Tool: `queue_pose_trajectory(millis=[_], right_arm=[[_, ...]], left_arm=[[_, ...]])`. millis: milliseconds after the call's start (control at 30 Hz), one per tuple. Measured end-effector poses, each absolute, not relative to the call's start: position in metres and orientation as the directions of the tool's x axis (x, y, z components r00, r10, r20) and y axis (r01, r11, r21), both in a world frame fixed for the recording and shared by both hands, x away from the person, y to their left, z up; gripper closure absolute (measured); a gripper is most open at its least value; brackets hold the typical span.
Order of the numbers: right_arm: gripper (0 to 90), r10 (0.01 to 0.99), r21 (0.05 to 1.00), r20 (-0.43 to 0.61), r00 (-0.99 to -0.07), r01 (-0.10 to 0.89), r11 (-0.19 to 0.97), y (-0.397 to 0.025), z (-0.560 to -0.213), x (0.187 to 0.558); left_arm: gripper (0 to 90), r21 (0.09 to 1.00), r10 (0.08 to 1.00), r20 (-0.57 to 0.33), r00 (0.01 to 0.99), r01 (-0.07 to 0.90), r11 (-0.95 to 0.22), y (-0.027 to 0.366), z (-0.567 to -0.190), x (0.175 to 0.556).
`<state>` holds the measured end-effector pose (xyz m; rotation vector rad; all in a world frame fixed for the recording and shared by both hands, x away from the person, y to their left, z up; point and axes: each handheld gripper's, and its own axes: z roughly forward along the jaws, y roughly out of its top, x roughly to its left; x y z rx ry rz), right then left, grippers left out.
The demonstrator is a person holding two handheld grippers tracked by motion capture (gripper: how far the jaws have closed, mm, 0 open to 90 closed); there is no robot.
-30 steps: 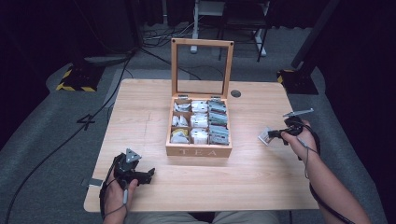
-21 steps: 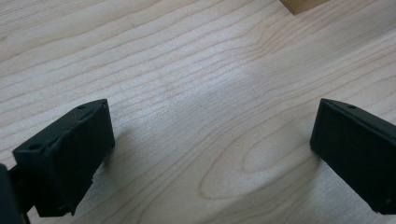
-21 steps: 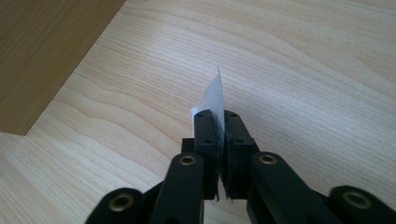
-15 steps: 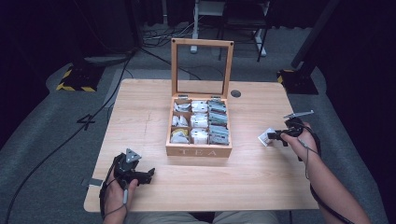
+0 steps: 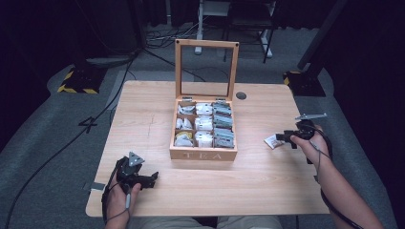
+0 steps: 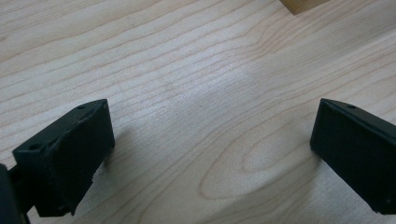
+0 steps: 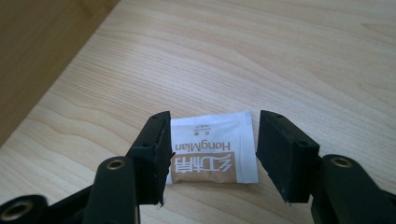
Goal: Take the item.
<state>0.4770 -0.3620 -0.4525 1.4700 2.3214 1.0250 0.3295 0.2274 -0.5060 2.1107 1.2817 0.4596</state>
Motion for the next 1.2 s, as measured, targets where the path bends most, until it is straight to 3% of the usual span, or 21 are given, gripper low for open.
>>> queue_pose_trajectory(millis=[700, 1200], right_arm=[[42.1, 0.733, 0.780, 0.183, -0.655, 0.551, 0.298, -0.342, -0.405, 0.397], [41.5, 0.640, 0.825, 0.125, -0.758, 0.437, 0.357, -0.314, -0.429, 0.337]], left_arm=[[0.2, 0.665, 0.886, -0.021, 0.463, 0.668, -0.333, 0.228, -0.506, 0.326], [0.1, 0.664, 0.885, -0.021, 0.465, 0.668, -0.335, 0.228, -0.506, 0.326]])
